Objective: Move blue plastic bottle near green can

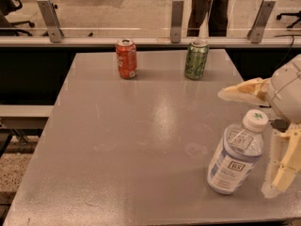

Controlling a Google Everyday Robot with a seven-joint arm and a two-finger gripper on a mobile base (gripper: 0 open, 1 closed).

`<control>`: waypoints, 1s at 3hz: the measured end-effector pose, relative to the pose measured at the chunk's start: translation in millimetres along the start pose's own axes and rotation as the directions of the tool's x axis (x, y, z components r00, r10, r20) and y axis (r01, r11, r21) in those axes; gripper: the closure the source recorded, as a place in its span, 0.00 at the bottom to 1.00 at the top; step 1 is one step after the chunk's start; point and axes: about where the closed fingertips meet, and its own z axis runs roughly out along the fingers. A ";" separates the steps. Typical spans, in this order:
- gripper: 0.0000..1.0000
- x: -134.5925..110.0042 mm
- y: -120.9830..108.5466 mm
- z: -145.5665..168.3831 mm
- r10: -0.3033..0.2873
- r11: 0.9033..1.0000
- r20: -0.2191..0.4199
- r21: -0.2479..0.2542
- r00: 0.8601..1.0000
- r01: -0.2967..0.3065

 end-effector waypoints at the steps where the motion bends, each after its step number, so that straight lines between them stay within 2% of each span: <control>1: 0.16 0.9 5.7 3.6 -0.008 1.000 0.014 -0.005 1.000 0.008; 3: 0.62 0.1 10.0 1.7 -0.010 1.000 0.020 0.003 1.000 0.010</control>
Offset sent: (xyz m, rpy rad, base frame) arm -0.0187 -0.0022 -0.0093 0.0297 0.0266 0.0308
